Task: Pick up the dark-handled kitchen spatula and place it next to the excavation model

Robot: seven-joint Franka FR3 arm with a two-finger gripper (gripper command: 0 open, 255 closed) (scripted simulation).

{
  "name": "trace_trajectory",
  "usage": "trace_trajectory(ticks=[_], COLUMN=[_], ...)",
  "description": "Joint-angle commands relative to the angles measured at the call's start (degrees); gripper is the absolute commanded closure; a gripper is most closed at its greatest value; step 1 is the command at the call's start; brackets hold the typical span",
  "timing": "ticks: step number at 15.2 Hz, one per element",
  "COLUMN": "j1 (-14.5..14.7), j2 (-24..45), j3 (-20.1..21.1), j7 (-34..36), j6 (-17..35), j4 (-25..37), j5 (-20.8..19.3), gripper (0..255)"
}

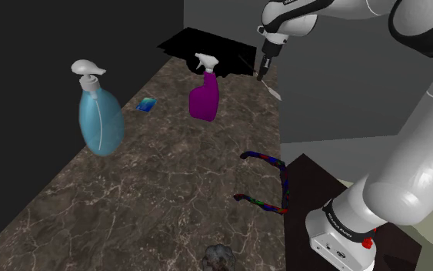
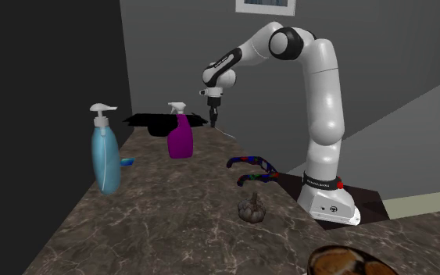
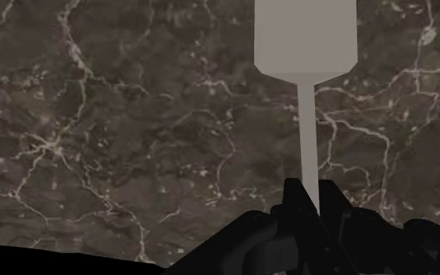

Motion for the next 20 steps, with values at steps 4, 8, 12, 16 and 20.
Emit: trace_trajectory(ticks=[4,8,12,16,20], j1=[-0.15,-0.32,-0.33,-0.33,-0.34], j2=[1.65,3.14,3.23,3.23,3.17], j3=[0.26,0.53,0.54,0.54,0.51], j7=[-0.78,-1.43,-1.47,-1.47,-1.49], j6=[3.65,6.27,6.43,6.43,6.38], j4=[-2.14,-3.38,-3.45,-3.45,-3.46], j5=[0.93,1.75,1.81,1.81,1.79], gripper=[255,255,255,255,0])
